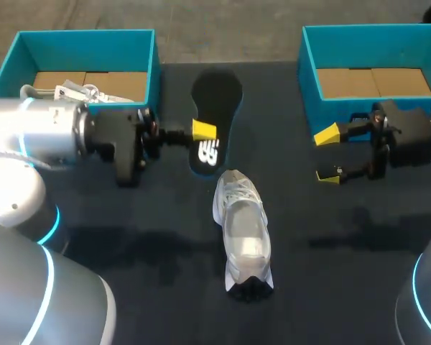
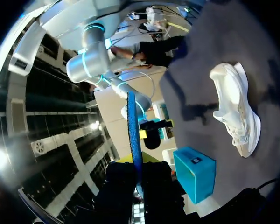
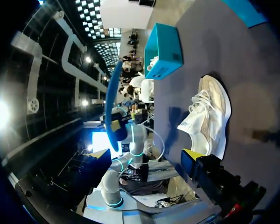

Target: Take the shoe out of the shoebox, open the shoe tongue, remove and reinsert the insole, then place the shoe into the shoebox

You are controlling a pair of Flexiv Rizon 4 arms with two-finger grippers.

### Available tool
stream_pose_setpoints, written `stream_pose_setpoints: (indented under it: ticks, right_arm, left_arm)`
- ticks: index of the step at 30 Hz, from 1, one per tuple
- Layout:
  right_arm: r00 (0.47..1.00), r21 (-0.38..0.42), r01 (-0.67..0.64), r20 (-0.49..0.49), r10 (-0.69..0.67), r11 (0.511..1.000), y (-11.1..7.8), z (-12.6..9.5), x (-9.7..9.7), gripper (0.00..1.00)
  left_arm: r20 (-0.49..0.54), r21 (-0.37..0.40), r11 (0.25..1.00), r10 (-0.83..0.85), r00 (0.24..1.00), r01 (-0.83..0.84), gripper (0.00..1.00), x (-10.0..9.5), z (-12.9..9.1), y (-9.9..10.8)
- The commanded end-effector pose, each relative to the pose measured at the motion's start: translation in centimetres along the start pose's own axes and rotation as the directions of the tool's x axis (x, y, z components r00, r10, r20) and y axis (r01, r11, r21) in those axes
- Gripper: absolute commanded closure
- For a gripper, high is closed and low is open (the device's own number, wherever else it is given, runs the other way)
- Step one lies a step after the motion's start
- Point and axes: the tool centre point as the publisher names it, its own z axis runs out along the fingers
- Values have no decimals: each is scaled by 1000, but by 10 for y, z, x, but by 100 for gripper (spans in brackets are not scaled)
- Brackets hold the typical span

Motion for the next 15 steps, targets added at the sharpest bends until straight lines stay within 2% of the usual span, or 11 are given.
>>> stream_pose_setpoints:
  ticks: [1,6,10,15]
  right_arm:
    - [1000,-2,-1,2,1,1000,0,1,0,0]
    - [1000,-2,-1,2,1,1000,0,1,0,0]
    - [1000,-2,-1,2,1,1000,0,1,0,0]
    - [1000,-2,-1,2,1,1000,0,1,0,0]
  left_arm:
    - [28,-25,999,30,999,-29,100,18,3,-12]
    - [-14,-9,993,119,993,-119,100,34,9,-16]
    - [-25,-2,992,129,991,-129,100,44,11,-18]
    - [-1,-17,995,95,995,-95,100,48,3,-15]
